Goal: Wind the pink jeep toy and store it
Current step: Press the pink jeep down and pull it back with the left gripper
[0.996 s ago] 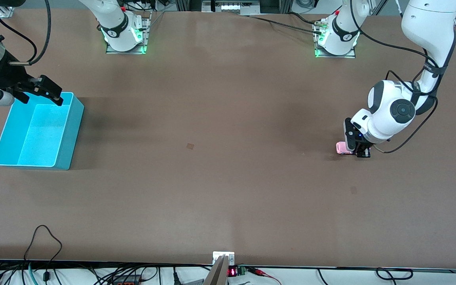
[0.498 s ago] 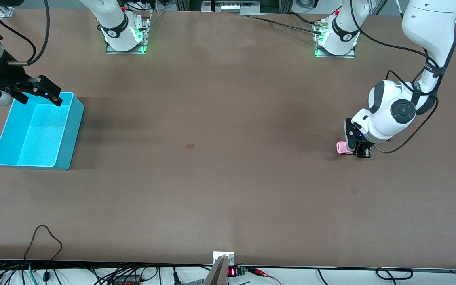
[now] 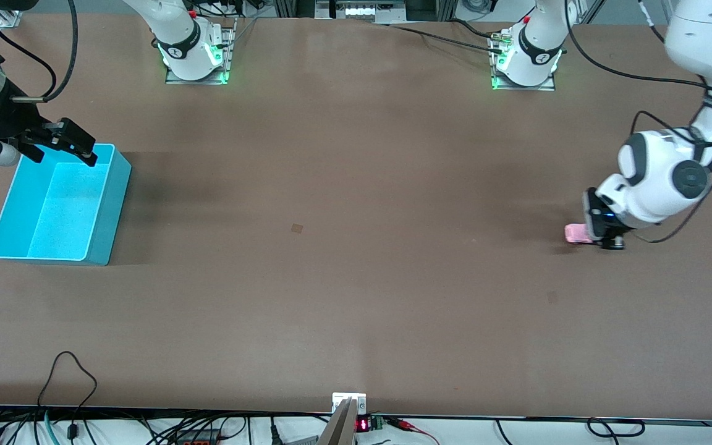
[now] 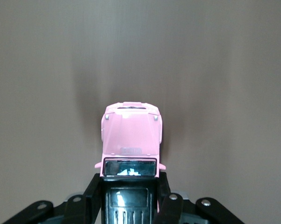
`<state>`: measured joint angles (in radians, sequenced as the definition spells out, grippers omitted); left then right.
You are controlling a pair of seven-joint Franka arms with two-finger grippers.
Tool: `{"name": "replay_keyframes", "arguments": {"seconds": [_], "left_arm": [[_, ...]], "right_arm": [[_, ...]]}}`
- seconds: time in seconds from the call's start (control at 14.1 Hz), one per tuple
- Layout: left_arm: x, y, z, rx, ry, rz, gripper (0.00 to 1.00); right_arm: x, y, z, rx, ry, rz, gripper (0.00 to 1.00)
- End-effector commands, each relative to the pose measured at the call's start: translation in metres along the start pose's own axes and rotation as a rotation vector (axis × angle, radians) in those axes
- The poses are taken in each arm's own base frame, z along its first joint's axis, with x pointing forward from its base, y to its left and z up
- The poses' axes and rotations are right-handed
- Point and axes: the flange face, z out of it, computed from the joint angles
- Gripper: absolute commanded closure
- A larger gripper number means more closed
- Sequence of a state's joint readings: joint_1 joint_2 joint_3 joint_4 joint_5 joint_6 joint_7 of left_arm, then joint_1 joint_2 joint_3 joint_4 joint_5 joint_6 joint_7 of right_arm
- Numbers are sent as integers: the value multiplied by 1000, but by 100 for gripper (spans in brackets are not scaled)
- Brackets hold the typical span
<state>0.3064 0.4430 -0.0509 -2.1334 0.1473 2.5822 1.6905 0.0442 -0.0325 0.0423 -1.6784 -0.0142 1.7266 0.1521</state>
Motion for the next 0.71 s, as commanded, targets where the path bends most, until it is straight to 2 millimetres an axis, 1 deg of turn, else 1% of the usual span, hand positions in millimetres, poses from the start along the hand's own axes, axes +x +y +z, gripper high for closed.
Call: {"name": "replay_keyframes", "arguments": {"seconds": [0.0,0.07,0.21,0.36,0.43,0.5,0.57,0.64], "left_arm": [[-55,1,57,-52,21,11,84],[-73,0,58,-44,19,14,84],[-94,0,60,-35,17,39,84],[-108,0,62,-30,16,55,84],[-110,1,62,-30,17,52,84],[-111,1,62,-30,17,53,80],[-111,0,60,-26,14,59,59],[-108,-4,53,-14,13,64,1]], "right_arm": [[4,1,-4,0,7,-7,0],[4,1,-4,0,7,-7,0],[5,1,-4,0,8,-7,0],[6,1,-3,2,11,-6,0],[6,1,-2,2,10,-6,0],[7,0,-1,2,8,-7,0],[7,0,0,4,6,-7,0],[7,0,0,4,6,-7,0]]}}
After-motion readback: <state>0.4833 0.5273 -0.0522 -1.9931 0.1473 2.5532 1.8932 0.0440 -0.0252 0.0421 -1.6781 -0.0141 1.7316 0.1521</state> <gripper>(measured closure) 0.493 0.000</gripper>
